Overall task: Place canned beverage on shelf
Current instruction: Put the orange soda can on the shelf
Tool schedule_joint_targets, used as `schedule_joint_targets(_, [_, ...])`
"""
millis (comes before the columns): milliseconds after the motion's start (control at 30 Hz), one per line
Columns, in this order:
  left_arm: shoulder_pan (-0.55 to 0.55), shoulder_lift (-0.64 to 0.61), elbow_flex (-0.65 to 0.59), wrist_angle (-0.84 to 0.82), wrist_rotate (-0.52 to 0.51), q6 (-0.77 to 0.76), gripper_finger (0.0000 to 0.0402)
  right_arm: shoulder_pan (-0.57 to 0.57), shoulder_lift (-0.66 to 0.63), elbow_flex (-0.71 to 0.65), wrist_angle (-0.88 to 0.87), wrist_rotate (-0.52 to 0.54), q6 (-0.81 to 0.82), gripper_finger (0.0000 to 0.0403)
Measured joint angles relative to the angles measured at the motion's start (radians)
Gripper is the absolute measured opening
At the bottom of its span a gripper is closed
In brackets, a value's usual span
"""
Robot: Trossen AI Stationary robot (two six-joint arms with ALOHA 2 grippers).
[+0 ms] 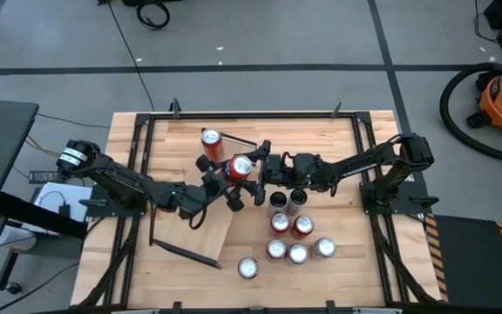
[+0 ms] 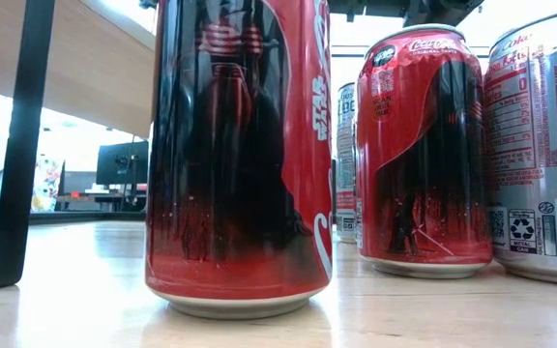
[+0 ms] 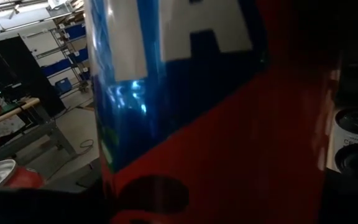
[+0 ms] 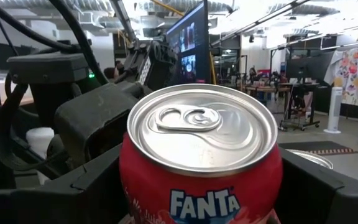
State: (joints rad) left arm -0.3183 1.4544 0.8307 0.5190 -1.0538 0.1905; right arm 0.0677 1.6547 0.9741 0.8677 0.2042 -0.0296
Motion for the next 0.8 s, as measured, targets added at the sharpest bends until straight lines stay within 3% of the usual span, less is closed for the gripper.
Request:
schedule_joint_targets(433, [0.000,0.000,0.000,-0.023,0.007,-0.035,0.0316,0.000,0.000,-0.001,-0.042,-0.023,0.004,0.0326])
schedule_joint_targets(800, [0.079,0.000,0.000,-0.067,0.113,-0.089,0.0316,-0.004,0.006,-0.005,-0.088,-0.022,-0.011,0.0326])
